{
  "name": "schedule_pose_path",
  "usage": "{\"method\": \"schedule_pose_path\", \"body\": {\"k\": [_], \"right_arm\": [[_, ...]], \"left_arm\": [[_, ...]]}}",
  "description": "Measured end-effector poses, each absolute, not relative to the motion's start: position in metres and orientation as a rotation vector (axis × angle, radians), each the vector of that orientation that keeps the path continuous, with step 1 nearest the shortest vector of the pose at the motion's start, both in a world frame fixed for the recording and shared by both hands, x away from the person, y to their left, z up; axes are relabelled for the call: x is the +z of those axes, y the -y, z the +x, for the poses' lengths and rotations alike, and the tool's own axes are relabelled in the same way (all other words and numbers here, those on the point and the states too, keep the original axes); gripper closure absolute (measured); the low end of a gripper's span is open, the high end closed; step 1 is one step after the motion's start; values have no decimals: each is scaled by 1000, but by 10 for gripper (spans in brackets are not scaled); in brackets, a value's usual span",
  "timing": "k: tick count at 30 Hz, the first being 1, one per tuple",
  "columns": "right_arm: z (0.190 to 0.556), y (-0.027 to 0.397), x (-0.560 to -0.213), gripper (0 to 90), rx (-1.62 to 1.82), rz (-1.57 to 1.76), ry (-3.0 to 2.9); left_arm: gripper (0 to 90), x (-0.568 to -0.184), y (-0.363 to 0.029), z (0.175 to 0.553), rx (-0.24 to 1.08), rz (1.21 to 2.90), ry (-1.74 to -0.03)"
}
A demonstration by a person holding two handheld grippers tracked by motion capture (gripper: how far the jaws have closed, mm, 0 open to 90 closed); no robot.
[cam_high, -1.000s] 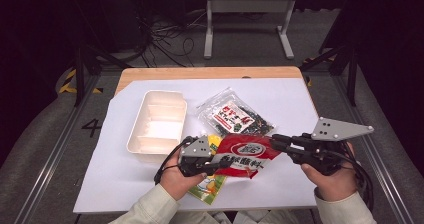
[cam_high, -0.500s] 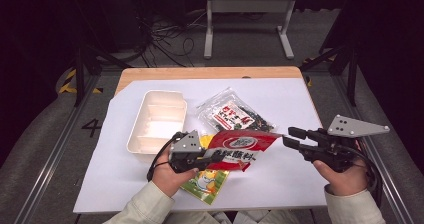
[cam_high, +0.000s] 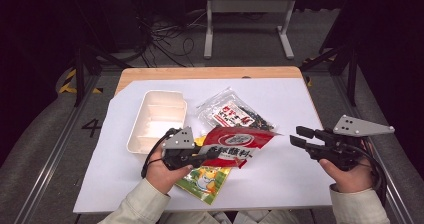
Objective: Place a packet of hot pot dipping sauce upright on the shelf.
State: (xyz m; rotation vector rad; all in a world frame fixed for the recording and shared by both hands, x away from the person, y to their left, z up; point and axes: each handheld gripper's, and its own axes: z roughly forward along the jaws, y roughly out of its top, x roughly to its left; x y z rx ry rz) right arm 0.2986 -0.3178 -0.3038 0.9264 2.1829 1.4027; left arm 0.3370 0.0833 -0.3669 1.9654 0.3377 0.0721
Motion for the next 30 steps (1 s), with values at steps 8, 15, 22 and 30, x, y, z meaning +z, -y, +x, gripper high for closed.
{"method": "schedule_pose_path", "body": {"k": [8,15,22,30], "right_arm": [[305,321,-312,600,1378,954,-2188],[309,324,-317,602,1367,973,-2189],[314,330,-323,599,1360,1001,-2188],[318,333,-328,596,1345,1020,-2190]], "left_arm": [[866,-352,-97,345,73,1938,-353],[866,-341,-110,354,94,1936,-378],[866,-331,-122,362,133,1935,-390],[866,-325,-132,371,149,1926,-402]]}}
